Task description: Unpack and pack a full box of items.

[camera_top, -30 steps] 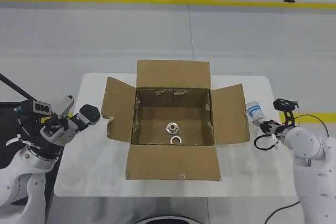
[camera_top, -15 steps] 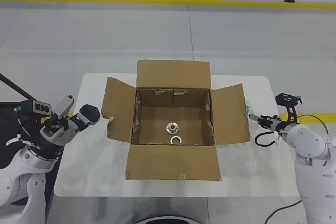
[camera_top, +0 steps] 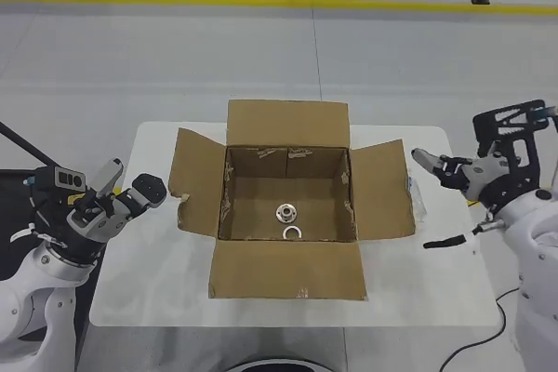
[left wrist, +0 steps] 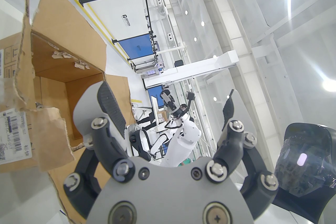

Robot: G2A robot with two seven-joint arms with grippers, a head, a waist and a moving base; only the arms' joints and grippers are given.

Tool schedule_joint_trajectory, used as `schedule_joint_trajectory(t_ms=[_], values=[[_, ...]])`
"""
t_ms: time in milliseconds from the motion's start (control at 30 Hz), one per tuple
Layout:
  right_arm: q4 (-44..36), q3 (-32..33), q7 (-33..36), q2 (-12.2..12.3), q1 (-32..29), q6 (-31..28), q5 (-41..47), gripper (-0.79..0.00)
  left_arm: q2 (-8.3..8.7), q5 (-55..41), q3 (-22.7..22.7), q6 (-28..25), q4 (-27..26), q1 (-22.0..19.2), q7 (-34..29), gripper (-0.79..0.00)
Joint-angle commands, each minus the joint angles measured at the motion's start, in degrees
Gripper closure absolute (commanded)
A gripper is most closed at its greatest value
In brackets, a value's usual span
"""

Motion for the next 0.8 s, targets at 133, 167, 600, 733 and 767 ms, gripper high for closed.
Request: schedule_joint_trajectory(t_ms=[133, 167, 600, 733, 767], values=[[13.07, -21.84, 5.1, -2.19, 16.29, -1.78, 5.89, -0.785, 0.0, 0.0, 0.0, 0.0, 0.0, 0.0, 0.0, -0.785], [16.12, -25.06, 5.78, -2.73, 18.67, -1.6, 6.03, -0.785, 0.0, 0.0, 0.0, 0.0, 0.0, 0.0, 0.0, -0.785], [45.4, -51.07, 5.92, -11.19, 33.08, -0.2, 16.79, -0.616, 0.0, 0.0, 0.0, 0.0, 0.0, 0.0, 0.0, -0.785], [50.48, -54.46, 4.2, -13.01, 33.77, 0.34, 17.08, -0.526, 0.0, 0.0, 0.0, 0.0, 0.0, 0.0, 0.0, -0.785], [51.78, -55.33, 3.79, -13.44, 33.95, 0.46, 16.56, -0.554, 0.0, 0.0, 0.0, 0.0, 0.0, 0.0, 0.0, -0.785]])
